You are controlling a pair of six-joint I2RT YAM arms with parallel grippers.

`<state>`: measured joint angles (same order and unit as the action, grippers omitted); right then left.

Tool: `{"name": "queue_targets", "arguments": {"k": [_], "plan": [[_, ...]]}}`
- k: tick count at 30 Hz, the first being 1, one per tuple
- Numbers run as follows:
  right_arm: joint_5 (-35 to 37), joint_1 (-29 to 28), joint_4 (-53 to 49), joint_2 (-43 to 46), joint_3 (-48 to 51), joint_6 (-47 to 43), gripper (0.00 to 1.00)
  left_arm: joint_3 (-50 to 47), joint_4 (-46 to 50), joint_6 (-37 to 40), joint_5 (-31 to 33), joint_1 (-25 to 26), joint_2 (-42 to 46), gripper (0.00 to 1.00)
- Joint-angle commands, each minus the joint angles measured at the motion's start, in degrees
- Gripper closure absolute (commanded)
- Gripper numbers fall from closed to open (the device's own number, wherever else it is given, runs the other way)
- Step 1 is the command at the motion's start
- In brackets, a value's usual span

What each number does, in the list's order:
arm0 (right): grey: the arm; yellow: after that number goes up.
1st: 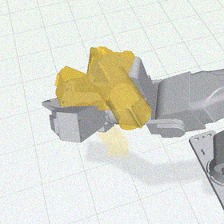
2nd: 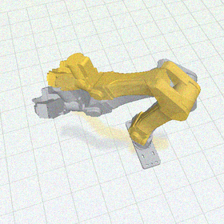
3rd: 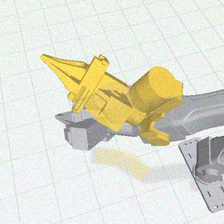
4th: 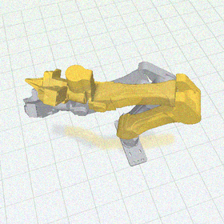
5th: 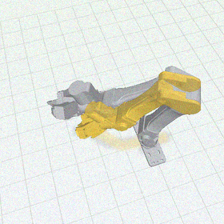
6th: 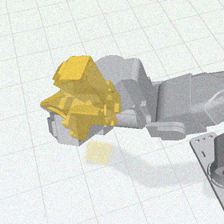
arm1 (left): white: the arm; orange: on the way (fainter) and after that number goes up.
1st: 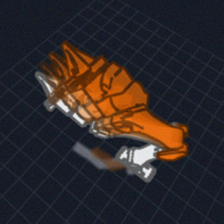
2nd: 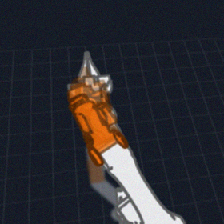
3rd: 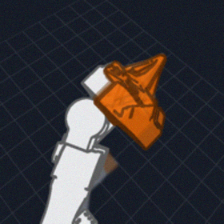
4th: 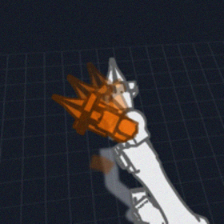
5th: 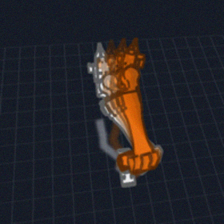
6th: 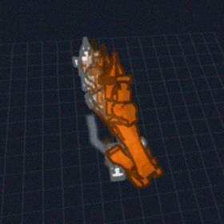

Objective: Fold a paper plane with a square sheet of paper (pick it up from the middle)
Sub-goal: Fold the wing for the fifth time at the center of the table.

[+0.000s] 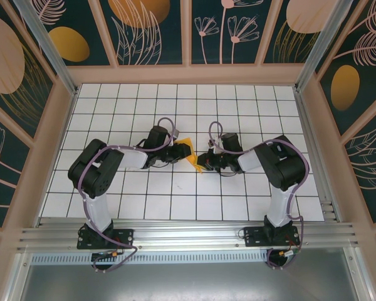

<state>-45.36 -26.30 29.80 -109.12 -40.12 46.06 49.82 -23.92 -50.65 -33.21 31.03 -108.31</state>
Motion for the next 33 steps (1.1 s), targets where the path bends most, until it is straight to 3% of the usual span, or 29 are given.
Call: {"name": "queue_targets", "arguments": {"k": [1,12,19,25,33], "plan": [[4.8,1.7,-5.3,-3.3,2.1,0.4,1.00,1.1,-2.5,-0.5,-1.4,-0.2,-1.8,0.62],[4.5,1.7,-5.4,-3.4,1.9,0.6,1.00,3.8,2.2,0.9,1.3,-0.2,-5.3,0.64],[4.2,1.7,-6.0,-3.1,1.5,0.0,0.99,7.3,12.0,3.3,6.0,-0.1,-6.9,0.65],[3.3,1.7,-9.5,-0.7,-0.6,-2.6,0.90,10.3,21.3,5.8,11.4,-0.1,-9.3,0.65],[1.9,1.6,-15.3,3.0,-2.7,-8.1,0.81,12.0,23.7,6.0,12.6,-0.1,-10.8,0.65]]}}
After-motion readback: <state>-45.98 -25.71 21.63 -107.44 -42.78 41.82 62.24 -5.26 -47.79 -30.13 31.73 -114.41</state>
